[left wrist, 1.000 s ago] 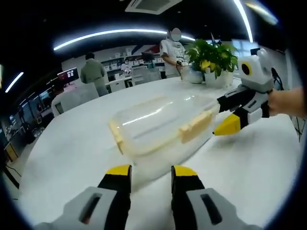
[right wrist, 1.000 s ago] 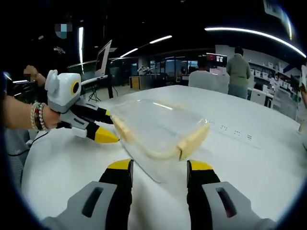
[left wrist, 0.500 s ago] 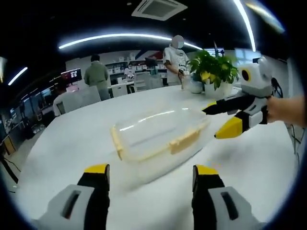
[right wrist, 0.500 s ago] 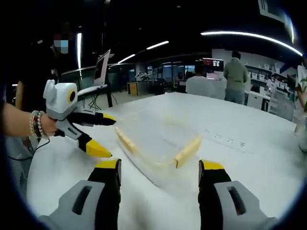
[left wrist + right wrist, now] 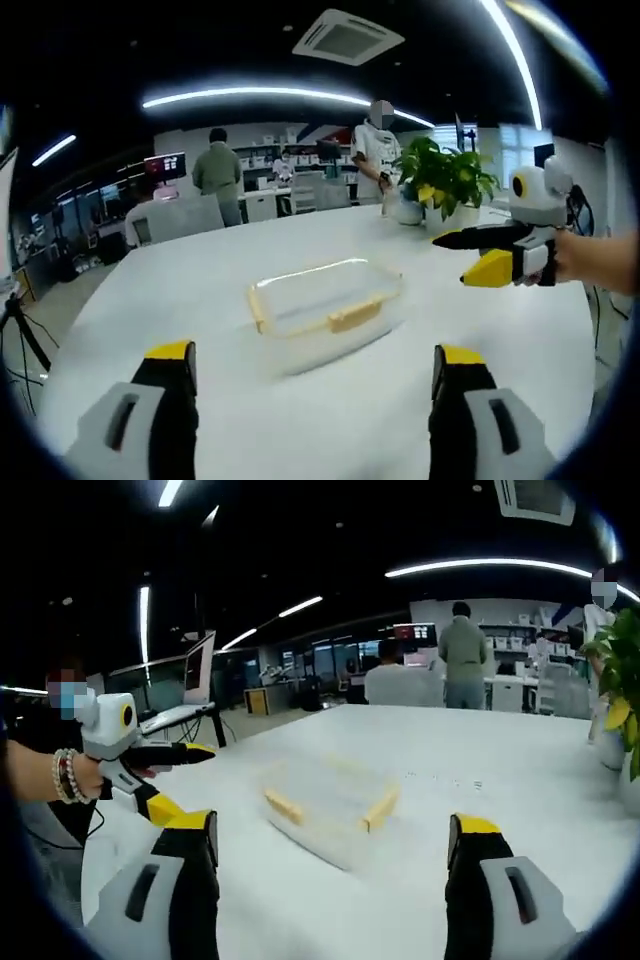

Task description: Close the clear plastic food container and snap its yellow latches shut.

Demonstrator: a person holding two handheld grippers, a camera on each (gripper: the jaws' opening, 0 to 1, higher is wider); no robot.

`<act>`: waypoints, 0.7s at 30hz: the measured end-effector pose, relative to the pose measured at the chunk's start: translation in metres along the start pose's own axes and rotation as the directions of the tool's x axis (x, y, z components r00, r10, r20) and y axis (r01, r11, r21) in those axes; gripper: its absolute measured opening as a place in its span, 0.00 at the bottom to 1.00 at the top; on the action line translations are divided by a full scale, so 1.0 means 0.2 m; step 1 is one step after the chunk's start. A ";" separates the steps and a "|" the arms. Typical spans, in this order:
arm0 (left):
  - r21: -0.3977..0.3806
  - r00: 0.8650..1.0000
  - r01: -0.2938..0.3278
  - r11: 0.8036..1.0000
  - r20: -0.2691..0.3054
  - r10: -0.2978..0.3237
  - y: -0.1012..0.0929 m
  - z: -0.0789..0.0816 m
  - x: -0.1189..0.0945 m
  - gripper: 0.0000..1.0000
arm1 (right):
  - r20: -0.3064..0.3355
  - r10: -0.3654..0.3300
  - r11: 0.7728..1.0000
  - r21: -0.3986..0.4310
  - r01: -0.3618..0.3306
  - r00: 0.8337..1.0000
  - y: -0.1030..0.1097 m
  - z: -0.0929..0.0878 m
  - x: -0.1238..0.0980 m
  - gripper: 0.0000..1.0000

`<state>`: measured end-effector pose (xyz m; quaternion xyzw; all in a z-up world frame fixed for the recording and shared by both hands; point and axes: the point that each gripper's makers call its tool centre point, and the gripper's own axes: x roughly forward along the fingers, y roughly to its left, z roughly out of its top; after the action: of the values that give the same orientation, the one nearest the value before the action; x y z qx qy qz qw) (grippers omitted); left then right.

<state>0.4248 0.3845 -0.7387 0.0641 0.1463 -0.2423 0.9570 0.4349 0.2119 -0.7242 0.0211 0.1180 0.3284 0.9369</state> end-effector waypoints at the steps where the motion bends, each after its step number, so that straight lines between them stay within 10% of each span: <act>1: 0.000 1.000 -0.004 1.000 0.004 0.004 -0.01 0.01 -0.04 0.96 | -0.002 -0.013 1.000 -0.018 0.013 1.000 0.01 0.00 -0.03 0.91; 21: -0.052 0.995 -0.001 0.999 0.103 0.006 -0.05 0.15 -0.61 0.92 | 0.056 -0.112 0.993 -0.017 0.113 0.992 0.29 0.09 -0.54 0.85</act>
<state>0.3254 0.4249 -0.6730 0.0269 0.1030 -0.2396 0.9650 0.3224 0.1919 -0.6781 0.0138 0.0898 0.2756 0.9570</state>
